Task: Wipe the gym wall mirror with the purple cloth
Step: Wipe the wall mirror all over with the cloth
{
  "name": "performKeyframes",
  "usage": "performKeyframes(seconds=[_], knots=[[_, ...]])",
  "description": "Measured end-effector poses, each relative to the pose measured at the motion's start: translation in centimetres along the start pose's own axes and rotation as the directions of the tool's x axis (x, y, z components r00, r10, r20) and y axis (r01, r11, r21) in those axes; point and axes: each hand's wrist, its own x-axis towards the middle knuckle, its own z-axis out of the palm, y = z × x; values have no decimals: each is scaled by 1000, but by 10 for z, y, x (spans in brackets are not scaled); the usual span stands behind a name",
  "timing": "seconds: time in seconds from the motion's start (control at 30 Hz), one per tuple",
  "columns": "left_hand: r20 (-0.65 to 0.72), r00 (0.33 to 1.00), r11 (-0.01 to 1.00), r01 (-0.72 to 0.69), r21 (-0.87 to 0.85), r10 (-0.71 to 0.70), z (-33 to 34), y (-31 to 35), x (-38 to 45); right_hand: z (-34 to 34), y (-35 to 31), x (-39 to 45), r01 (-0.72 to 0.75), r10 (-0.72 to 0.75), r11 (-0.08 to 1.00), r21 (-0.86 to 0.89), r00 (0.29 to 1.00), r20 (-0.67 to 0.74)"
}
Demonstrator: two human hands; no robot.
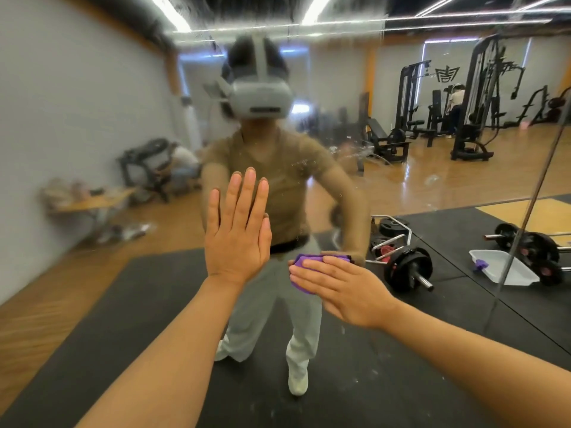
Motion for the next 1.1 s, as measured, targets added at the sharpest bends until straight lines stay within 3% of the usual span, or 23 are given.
performKeyframes(seconds=[0.07,0.13,0.23,0.3,0.43,0.57,0.63,0.77,0.87,0.93,1.1], knots=[[3,1000,1000,-7,-5,7,0,-1,0,-18,21,25,-139,150,986,90,980,-130],[9,1000,1000,-2,-1,2,0,-1,1,-36,41,55,-317,376,915,248,893,-248],[16,1000,1000,-4,-15,4,-1,0,0,-42,38,78,-455,562,811,368,780,-274],[14,1000,1000,-5,-5,5,-1,-1,0,-29,16,73,-450,555,814,368,789,-264],[15,1000,1000,2,2,-2,0,-1,1,8,-38,40,-366,405,906,215,895,-184],[20,1000,1000,0,7,0,0,-1,0,15,-54,31,-388,413,906,170,898,-153],[22,1000,1000,-5,-1,5,0,-1,-1,3,-38,51,-417,455,886,203,868,-199],[25,1000,1000,-8,-14,8,0,-1,0,-40,17,123,-530,637,764,368,709,-301],[26,1000,1000,-8,-14,9,0,-1,0,-48,33,142,-540,660,748,387,667,-345],[28,1000,1000,-7,-13,8,0,-1,1,-38,20,130,-515,641,763,390,680,-356],[22,1000,1000,1,-18,-1,0,0,-1,24,-57,30,-353,391,915,195,895,-215]])
